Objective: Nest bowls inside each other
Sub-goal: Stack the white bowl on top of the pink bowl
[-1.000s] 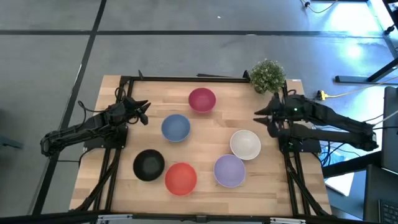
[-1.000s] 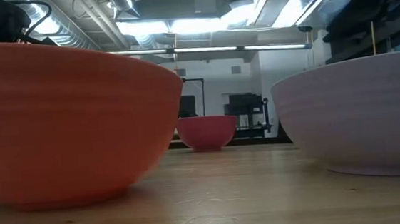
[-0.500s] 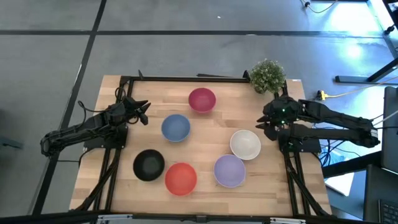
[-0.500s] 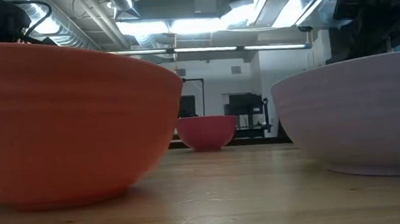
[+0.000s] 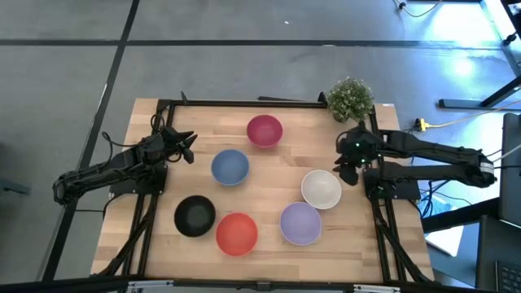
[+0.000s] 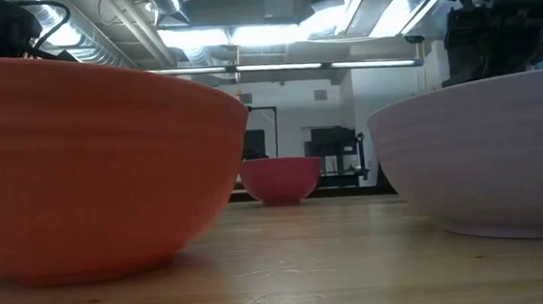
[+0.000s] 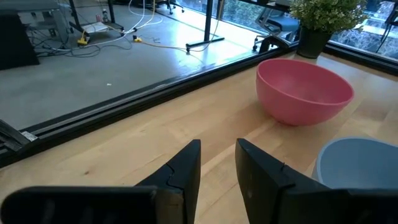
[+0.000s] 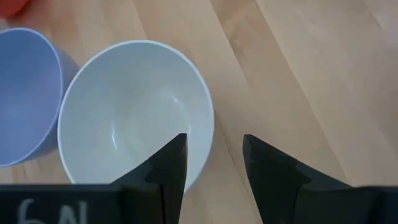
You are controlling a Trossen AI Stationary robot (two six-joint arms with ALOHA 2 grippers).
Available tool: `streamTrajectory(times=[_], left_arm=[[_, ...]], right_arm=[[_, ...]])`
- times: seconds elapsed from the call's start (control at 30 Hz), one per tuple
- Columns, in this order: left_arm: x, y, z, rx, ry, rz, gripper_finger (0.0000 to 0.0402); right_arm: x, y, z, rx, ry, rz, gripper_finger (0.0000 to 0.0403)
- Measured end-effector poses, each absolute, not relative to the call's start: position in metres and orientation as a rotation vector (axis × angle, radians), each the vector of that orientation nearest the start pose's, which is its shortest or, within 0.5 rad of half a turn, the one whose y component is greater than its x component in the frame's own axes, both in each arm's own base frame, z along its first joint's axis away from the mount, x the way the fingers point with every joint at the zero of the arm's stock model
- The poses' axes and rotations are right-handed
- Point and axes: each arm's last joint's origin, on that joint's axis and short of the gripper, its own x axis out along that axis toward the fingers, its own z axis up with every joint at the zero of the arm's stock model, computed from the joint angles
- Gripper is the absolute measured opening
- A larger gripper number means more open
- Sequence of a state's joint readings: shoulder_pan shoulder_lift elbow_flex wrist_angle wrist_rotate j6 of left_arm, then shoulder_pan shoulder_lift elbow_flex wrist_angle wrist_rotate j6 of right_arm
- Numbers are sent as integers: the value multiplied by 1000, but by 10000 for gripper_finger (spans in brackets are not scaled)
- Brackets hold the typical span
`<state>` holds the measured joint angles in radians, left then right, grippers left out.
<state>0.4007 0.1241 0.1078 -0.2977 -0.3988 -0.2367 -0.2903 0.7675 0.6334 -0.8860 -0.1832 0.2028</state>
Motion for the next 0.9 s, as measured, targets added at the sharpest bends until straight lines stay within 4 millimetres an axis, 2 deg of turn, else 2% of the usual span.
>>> streamTrajectory(times=[0.9], left_arm=[[82, 47, 163, -244, 218, 830, 95]], right_arm=[[163, -42, 198, 469, 1188, -167, 158]])
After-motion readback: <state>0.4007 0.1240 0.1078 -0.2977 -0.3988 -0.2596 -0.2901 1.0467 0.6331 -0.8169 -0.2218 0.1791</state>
